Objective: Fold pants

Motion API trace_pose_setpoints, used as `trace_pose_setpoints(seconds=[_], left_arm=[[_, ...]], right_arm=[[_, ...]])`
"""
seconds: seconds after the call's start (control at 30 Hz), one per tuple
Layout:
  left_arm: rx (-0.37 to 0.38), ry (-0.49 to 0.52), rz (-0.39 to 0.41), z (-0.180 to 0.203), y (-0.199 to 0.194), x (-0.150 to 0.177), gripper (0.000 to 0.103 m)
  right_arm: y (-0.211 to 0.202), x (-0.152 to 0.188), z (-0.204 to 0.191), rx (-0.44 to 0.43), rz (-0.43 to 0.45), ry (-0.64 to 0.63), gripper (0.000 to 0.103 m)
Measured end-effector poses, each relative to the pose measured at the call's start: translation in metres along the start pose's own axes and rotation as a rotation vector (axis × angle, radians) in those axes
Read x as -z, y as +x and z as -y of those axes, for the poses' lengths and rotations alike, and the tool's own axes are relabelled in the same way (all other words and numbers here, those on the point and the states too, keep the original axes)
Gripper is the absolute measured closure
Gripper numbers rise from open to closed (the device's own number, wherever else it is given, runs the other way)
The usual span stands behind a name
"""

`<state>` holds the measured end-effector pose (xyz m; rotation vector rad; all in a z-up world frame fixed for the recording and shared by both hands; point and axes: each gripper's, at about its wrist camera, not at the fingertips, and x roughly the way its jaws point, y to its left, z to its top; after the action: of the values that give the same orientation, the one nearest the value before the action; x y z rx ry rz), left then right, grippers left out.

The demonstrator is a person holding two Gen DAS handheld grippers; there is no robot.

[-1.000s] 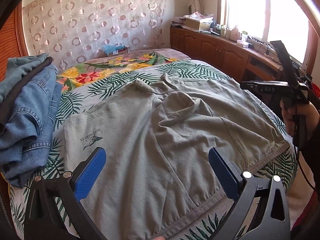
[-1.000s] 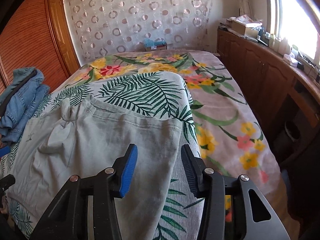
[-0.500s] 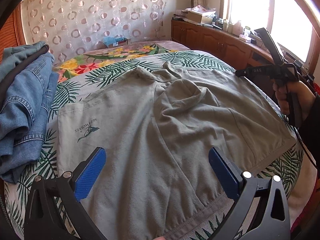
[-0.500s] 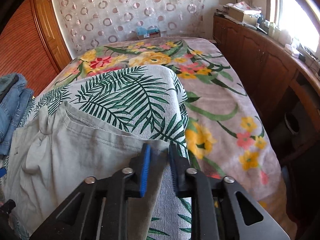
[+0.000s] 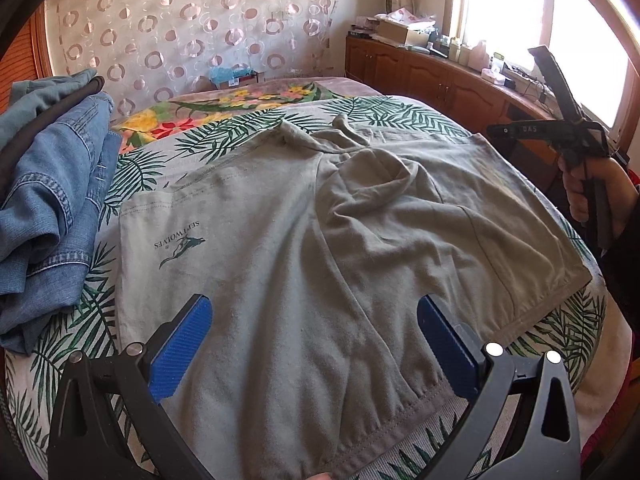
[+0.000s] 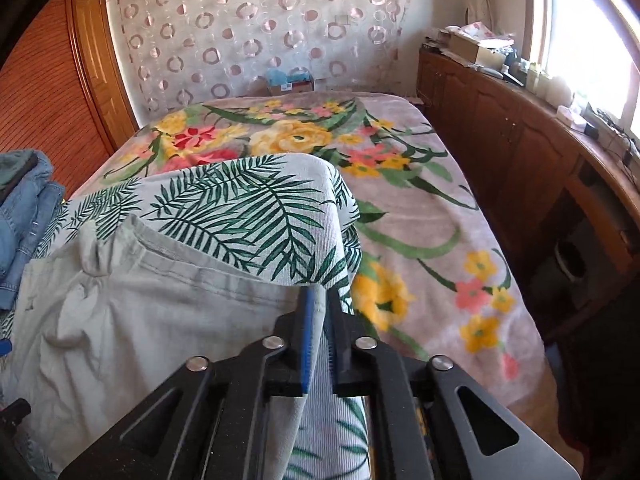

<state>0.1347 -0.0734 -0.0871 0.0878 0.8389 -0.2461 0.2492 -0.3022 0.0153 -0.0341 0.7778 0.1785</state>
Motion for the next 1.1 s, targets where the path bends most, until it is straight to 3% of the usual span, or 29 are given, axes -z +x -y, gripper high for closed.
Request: trace_pose_setpoints(seconds=[0.23,0.43,0.6,0.77,1.1], left_arm=[[0.007,-0.005,0.019,-0.007,-0.021,0.008,0.0],[0.0,-0.018,0.03,-0.018,-0.034,0.016,0.0],[-0.006,-0.03,0.019,-0.027,-0.041,0.031,0.0],[-0.029,-0.047,-0.003,-0.037,-0.044,0.05,0.0],[-0.05,-0.073,-0.051,-0.049,-0.04,0.071,0.001]], right_arm=[[-0.05,0.047,-0.029,-0.073,0.054,-0.109,0.075],[-0.076,0.102,-0.044,-0.146,0.059,-0.114,0.073],[-0.093,0.143,-0.042,-0.149,0.044,-0.121,0.073],[-0.112,0.163,-0.039,-0.094,0.036,-0.135,0.073],[-0.143,0.183,-0.055,-0.124,0.061,-0.152,0.073]])
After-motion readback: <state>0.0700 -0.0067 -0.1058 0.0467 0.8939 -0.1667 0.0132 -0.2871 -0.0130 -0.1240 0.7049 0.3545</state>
